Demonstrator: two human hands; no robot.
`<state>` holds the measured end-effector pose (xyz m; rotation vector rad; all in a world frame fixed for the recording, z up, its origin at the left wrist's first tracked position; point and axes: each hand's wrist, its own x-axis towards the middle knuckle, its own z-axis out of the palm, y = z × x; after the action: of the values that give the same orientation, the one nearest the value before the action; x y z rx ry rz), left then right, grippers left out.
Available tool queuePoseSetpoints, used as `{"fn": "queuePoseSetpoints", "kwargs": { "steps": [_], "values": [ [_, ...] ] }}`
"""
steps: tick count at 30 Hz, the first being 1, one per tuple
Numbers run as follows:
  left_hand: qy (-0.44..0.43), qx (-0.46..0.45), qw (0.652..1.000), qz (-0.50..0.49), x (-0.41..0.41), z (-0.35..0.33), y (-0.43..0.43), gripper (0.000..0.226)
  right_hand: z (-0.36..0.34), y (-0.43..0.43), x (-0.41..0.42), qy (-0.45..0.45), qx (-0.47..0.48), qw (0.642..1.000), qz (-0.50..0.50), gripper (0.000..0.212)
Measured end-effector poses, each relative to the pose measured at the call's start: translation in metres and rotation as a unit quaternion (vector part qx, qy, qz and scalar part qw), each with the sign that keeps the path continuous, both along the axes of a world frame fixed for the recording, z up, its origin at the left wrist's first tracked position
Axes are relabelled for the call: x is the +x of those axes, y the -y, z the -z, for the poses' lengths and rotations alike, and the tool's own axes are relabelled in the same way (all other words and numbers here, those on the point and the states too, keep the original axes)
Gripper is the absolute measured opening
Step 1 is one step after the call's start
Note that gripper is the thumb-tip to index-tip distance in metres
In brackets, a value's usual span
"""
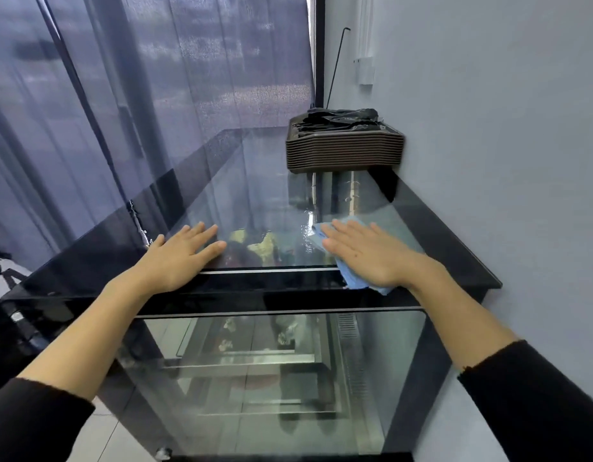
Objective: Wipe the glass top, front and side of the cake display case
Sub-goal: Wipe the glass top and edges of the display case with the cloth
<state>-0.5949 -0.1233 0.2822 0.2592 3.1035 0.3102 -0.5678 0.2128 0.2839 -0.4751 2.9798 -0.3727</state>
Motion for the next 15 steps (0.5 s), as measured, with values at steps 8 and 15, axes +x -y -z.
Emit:
{"fn": "queuePoseSetpoints", "kwargs": {
  "steps": [8,15],
  "values": [
    [-0.028,0.025,0.999,-0.002,-0.005,0.004,0.0,0.068,-0.018,-0.075,-0.043,0.043,0.001,0.987,0.153,0.054],
    [-0.092,0.143,0.982,0.08,-0.039,-0.014,-0.013,0.054,-0.001,0.023,-0.041,-0.025,0.045,0.998,0.025,0.059]
  ]
}}
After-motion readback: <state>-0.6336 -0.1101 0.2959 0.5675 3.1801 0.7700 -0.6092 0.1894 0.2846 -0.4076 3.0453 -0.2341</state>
